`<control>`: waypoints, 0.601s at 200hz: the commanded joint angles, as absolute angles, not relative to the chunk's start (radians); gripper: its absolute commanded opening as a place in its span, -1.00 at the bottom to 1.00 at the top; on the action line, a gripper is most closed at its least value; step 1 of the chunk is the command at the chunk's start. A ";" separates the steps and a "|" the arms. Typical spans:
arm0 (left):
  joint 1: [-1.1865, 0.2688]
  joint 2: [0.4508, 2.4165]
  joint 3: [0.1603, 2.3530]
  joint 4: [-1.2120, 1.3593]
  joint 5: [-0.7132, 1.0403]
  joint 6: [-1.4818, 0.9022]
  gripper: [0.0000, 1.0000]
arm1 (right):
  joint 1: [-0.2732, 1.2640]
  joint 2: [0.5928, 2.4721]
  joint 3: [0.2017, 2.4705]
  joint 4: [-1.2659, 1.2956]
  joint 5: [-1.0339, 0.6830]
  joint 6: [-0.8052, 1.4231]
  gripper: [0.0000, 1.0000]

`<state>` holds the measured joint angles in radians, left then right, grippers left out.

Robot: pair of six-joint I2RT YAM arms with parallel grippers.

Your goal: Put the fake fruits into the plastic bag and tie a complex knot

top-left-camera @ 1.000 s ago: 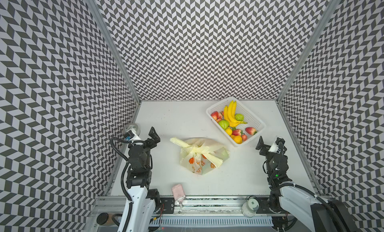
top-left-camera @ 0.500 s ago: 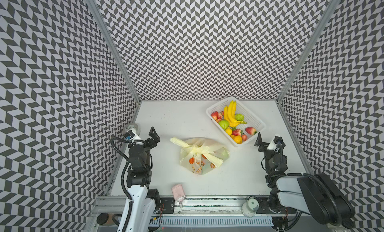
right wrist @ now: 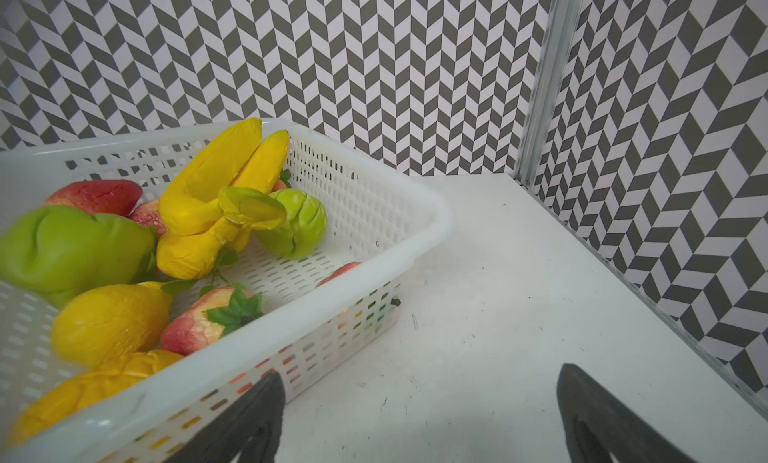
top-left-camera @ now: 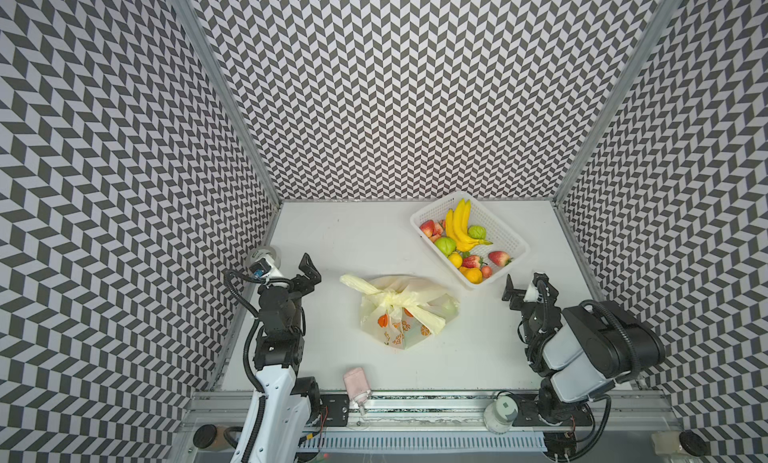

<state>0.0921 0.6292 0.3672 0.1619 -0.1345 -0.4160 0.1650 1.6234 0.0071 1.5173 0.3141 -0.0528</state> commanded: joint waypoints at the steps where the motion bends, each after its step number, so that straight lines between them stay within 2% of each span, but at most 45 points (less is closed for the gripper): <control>1: 0.097 0.637 0.353 0.207 -0.147 -0.416 0.99 | 0.160 1.636 0.008 1.856 0.311 -0.073 0.99; 54: 0.097 0.693 0.337 0.265 -0.157 -0.420 0.99 | 0.075 1.571 0.213 1.361 0.245 0.027 0.99; 120: 0.080 0.862 0.301 0.463 -0.202 -0.340 0.99 | 0.073 1.572 0.207 1.385 0.239 0.024 0.99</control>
